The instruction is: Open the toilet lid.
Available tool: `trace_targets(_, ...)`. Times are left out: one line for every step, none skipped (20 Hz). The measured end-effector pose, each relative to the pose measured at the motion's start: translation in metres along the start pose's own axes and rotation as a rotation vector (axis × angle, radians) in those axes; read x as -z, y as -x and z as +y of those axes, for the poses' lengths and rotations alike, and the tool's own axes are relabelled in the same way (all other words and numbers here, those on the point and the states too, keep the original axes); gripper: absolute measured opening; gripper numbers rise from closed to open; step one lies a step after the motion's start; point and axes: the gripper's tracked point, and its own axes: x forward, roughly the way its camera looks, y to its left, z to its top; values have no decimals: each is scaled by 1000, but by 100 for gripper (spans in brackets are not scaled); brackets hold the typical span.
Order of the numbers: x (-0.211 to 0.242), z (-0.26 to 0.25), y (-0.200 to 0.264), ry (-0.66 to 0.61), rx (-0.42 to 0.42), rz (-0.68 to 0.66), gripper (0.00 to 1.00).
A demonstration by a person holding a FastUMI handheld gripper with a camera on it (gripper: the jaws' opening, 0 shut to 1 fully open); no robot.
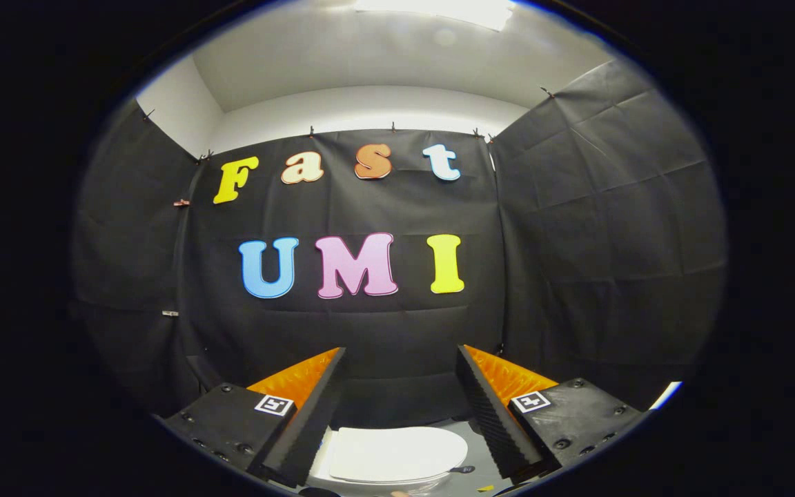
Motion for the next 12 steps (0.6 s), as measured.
trace_targets(5,-6,-4,-7,5,5,99)
trace_targets(11,-14,-9,-8,19,12,99)
trace_targets(18,-25,-15,-12,34,23,99)
trace_targets(24,-35,-20,-22,51,33,99)
trace_targets(31,-46,-26,-35,71,45,98)
trace_targets(39,-57,-30,-52,89,58,98)
trace_targets(47,-67,-34,-73,100,71,98)
trace_targets(55,-77,-38,-98,109,85,98)
trace_targets(65,-88,-43,-125,120,99,98)
trace_targets(77,-99,-48,-152,134,119,98)
trace_targets(89,-111,-54,-182,151,141,98)
trace_targets(103,-122,-60,-215,171,166,98)
